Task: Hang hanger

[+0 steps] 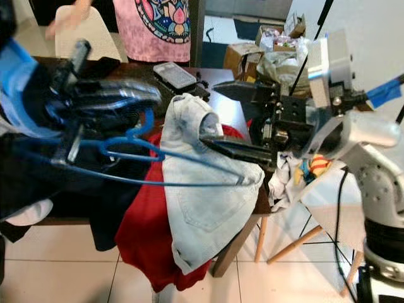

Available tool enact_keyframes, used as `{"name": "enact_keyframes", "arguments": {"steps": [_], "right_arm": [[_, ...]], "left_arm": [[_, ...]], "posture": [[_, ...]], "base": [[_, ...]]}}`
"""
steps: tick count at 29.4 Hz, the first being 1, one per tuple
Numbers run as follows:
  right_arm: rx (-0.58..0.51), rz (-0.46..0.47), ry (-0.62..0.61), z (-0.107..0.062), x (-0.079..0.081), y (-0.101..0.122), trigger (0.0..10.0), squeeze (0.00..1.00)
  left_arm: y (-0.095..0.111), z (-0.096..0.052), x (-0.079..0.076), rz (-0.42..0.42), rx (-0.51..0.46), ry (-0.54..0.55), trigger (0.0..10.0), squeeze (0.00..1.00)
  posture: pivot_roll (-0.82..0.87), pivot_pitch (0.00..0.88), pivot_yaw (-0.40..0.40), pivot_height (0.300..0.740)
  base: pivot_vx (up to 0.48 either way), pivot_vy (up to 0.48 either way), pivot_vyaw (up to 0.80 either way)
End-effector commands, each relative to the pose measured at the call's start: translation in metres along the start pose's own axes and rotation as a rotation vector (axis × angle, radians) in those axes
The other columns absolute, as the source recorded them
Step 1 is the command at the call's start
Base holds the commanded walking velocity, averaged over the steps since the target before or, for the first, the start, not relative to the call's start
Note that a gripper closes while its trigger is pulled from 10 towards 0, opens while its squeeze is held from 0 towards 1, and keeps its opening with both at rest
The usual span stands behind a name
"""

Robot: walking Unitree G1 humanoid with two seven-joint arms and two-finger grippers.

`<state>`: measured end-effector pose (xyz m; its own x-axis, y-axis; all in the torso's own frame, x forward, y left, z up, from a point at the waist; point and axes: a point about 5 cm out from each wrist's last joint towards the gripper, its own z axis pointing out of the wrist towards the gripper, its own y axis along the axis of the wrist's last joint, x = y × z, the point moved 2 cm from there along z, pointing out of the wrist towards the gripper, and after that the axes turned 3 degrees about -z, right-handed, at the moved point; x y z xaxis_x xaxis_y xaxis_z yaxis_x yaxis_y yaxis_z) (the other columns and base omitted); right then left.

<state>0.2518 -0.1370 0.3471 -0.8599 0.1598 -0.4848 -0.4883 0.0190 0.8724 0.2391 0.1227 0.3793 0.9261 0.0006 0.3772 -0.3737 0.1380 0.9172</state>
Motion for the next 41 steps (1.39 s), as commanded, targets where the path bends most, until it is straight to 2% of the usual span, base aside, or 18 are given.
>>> {"name": "enact_keyframes", "arguments": {"steps": [1, 6, 12, 14, 17, 23, 25, 27, 30, 41], "right_arm": [[0.017, 0.000, 0.039, 0.002, 0.004, 0.002, 10.0, 0.00], [0.114, 0.014, 0.061, 0.006, 0.009, -0.012, 10.0, 0.00], [0.132, 0.025, 0.076, 0.008, 0.012, -0.015, 10.0, 0.00], [0.170, 0.045, 0.098, 0.012, 0.016, -0.020, 10.0, 0.00], [0.198, 0.051, 0.077, 0.018, 0.014, -0.023, 10.0, 0.00], [0.241, 0.076, 0.033, 0.027, 0.012, -0.032, 10.0, 0.00], [0.250, 0.093, 0.024, 0.036, 0.013, -0.037, 10.0, 0.00], [0.250, 0.093, 0.024, 0.036, 0.013, -0.037, 10.0, 0.00], [0.273, 0.123, 0.026, 0.046, 0.018, -0.047, 10.0, 0.00], [0.307, 0.164, 0.039, 0.054, 0.022, -0.053, 10.0, 0.00]], "left_arm": [[0.004, 0.000, -0.004, 0.012, 0.032, -0.027, 10.0, 0.00], [0.003, 0.001, -0.007, 0.015, 0.032, -0.040, 10.0, 0.00], [0.003, 0.002, -0.007, 0.016, 0.033, -0.046, 10.0, 0.00], [0.003, 0.004, -0.008, 0.021, 0.033, -0.058, 10.0, 0.00], [0.001, 0.006, -0.010, 0.019, 0.025, -0.069, 10.0, 0.00], [-0.006, 0.009, -0.011, 0.011, 0.028, -0.079, 10.0, 0.00], [-0.008, 0.010, -0.010, 0.015, 0.034, -0.077, 10.0, 0.00], [-0.008, 0.010, -0.010, 0.015, 0.034, -0.077, 10.0, 0.00], [-0.012, 0.010, -0.010, 0.021, 0.042, -0.071, 10.0, 0.00], [-0.017, 0.009, -0.009, 0.038, 0.070, -0.063, 10.0, 0.00]], "posture": [[0.17, 0.090, -0.071, 0.740], [0.18, 0.093, -0.069, 0.740], [0.18, 0.093, -0.069, 0.740], [0.17, 0.095, -0.066, 0.740], [0.17, 0.095, -0.065, 0.740], [0.16, 0.096, -0.063, 0.740], [0.16, 0.097, -0.060, 0.740], [0.16, 0.097, -0.060, 0.740], [0.16, 0.097, -0.060, 0.740], [0.15, 0.097, -0.065, 0.740]], "base": [[0.000, 0.000, 0.00], [0.000, 0.000, 0.00], [0.000, 0.000, 0.00], [0.000, 0.000, 0.00], [0.000, 0.000, 0.00], [0.000, 0.000, 0.00], [0.000, 0.000, 0.00], [0.000, 0.000, 0.00], [0.000, 0.000, 0.00], [0.000, 0.000, 0.00]]}}
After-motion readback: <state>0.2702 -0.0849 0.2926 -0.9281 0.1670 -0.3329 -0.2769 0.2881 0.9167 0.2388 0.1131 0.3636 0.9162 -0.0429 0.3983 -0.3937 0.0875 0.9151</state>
